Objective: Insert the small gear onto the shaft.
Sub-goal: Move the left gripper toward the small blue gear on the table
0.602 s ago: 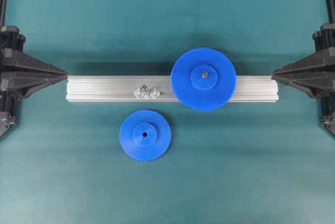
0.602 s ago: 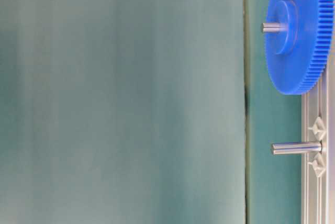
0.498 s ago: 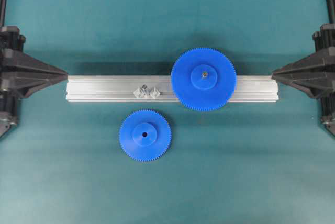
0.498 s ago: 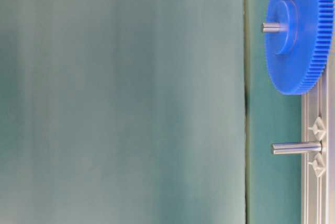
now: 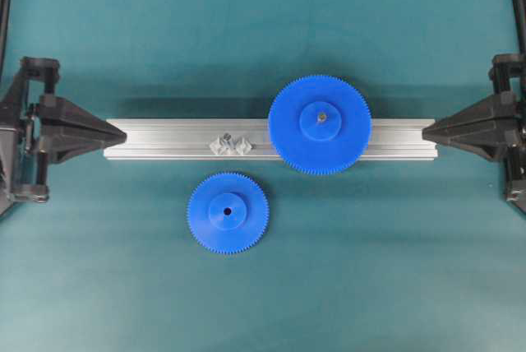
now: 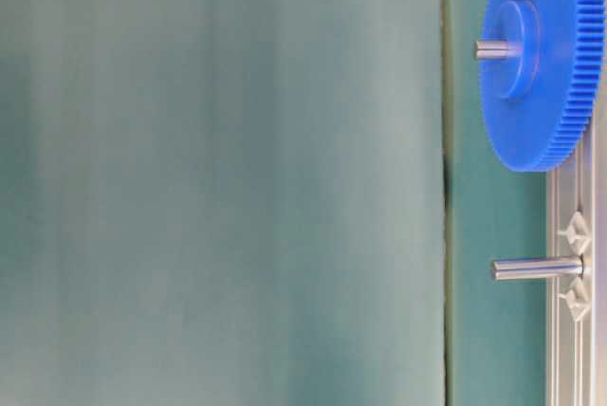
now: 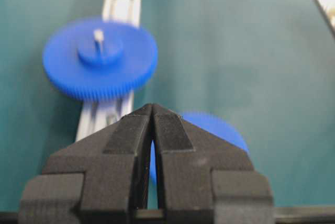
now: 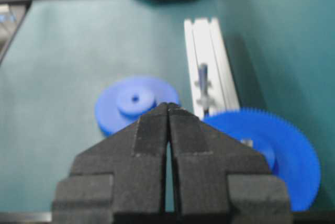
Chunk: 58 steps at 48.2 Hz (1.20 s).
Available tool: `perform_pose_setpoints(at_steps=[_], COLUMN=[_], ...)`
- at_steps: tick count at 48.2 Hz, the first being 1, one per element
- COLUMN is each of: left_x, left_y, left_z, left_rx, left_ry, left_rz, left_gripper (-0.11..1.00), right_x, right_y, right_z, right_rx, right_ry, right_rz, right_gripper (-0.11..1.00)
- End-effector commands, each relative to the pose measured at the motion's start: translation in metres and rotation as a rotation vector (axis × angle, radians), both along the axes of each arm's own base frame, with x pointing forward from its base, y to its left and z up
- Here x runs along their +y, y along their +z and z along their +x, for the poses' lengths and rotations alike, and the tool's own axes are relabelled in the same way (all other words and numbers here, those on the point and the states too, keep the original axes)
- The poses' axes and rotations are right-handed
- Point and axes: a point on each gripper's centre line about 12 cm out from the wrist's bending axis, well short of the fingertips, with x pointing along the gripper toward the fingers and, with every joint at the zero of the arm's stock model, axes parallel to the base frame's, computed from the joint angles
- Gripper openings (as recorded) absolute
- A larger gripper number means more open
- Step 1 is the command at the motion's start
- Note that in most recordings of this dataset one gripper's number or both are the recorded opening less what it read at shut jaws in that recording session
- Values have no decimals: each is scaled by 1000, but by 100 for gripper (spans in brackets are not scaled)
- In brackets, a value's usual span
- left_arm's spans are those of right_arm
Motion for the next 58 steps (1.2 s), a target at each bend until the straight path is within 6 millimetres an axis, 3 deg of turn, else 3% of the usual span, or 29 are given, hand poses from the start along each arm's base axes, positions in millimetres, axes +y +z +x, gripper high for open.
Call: perform_pose_setpoints(at_steps=[1, 26, 44, 58], left_x=[-1, -15, -24, -28], left_y=[3, -19, -39, -43], left_z=[7, 42, 92, 120], left_rx=[43, 338, 562, 608], left_ry=[-4, -58, -73, -72], left_rz=[-1, 23, 32, 27], left_gripper=[1, 1, 1, 1], right_x=[0, -9, -9, -9], right_y=[4, -17, -18, -20], right_z=[3, -2, -3, -5], right_rx=[37, 219, 237, 274], right_ry=[-3, -47, -49, -47], right_rz=[9, 18, 20, 21], right_gripper=[1, 1, 1, 1])
